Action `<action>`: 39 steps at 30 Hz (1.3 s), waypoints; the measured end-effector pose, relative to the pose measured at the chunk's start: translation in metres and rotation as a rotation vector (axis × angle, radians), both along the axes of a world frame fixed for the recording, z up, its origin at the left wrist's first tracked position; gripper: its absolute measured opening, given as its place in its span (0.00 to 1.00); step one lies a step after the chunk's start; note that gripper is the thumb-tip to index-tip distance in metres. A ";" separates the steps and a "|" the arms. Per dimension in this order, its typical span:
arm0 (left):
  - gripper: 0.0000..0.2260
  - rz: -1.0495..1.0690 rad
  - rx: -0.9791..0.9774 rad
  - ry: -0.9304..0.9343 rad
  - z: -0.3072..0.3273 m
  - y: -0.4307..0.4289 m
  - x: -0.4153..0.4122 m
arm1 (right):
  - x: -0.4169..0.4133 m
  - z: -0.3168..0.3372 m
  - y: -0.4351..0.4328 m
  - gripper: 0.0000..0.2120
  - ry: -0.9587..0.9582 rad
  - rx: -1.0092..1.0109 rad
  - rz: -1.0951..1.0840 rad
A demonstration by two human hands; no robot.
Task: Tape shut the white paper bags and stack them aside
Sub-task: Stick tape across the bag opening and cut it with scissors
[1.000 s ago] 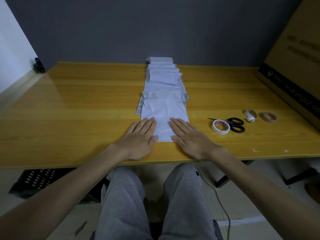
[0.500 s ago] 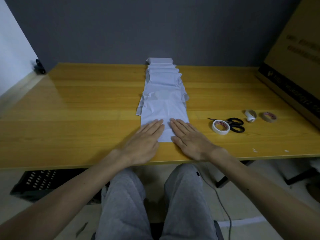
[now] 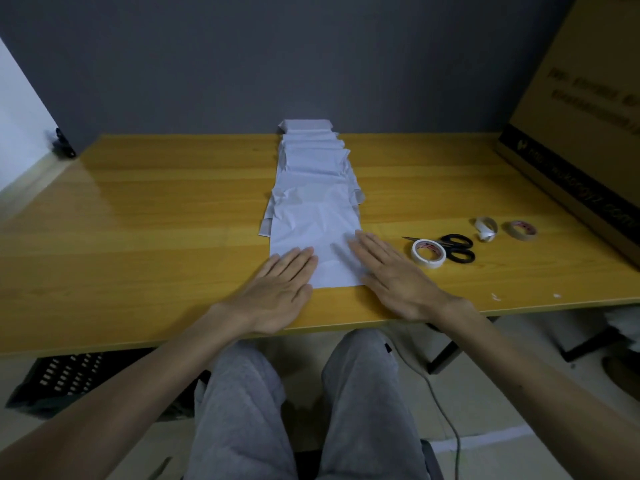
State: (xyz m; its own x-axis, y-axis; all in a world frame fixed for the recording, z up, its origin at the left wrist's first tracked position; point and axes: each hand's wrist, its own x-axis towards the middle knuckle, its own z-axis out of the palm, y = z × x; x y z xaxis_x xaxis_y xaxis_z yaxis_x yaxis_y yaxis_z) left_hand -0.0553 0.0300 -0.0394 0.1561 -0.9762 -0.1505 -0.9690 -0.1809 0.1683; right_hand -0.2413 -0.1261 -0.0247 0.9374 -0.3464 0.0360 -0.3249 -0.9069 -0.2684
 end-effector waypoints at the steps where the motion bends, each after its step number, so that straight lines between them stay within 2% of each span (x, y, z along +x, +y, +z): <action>1: 0.24 0.003 0.004 0.013 0.001 0.000 0.000 | -0.006 0.005 -0.001 0.26 -0.067 0.017 -0.031; 4: 0.25 0.026 -0.009 0.055 0.007 -0.001 -0.003 | -0.022 0.016 -0.012 0.23 -0.216 -0.034 -0.262; 7: 0.26 0.027 -0.066 0.075 0.016 -0.001 -0.007 | -0.036 0.014 -0.025 0.18 -0.167 -0.197 -0.459; 9: 0.26 -0.002 -0.084 0.048 0.023 -0.002 -0.008 | -0.041 0.009 -0.027 0.17 -0.115 -0.199 -0.516; 11: 0.27 -0.015 -0.137 0.065 0.028 -0.003 -0.010 | -0.042 0.005 -0.026 0.15 -0.143 -0.189 -0.553; 14: 0.23 0.006 -0.277 0.199 0.032 -0.006 -0.015 | -0.041 0.005 -0.025 0.12 -0.218 -0.121 -0.618; 17: 0.19 -0.001 -0.421 0.291 0.035 -0.010 -0.021 | -0.038 0.012 -0.022 0.09 -0.304 0.011 -0.573; 21: 0.17 0.000 -0.590 0.383 0.041 -0.017 -0.026 | -0.029 0.043 -0.003 0.12 -0.382 0.297 -0.426; 25: 0.18 -0.012 -0.668 0.510 0.053 -0.021 -0.031 | -0.015 0.059 0.012 0.16 -0.402 0.648 -0.275; 28: 0.12 -0.040 -0.695 0.531 0.054 -0.019 -0.029 | -0.005 0.063 0.021 0.16 -0.446 0.847 -0.194; 31: 0.07 -0.013 -0.766 0.580 0.053 -0.013 -0.024 | 0.000 0.062 0.025 0.14 -0.494 0.945 -0.157; 34: 0.06 0.012 -0.854 0.629 0.052 -0.007 -0.021 | 0.003 0.057 0.026 0.12 -0.532 1.013 -0.146; 39: 0.07 0.170 -0.883 0.882 0.056 0.001 -0.018 | 0.006 0.050 0.028 0.11 -0.501 1.055 -0.117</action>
State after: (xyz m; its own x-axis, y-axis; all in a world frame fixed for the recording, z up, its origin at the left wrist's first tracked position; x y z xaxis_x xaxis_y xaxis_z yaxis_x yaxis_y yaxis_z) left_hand -0.0735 0.0306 0.0165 0.4687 -0.7745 0.4249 -0.4414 0.2113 0.8721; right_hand -0.2354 -0.0978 0.0257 0.8604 -0.5083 0.0355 -0.0363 -0.1307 -0.9908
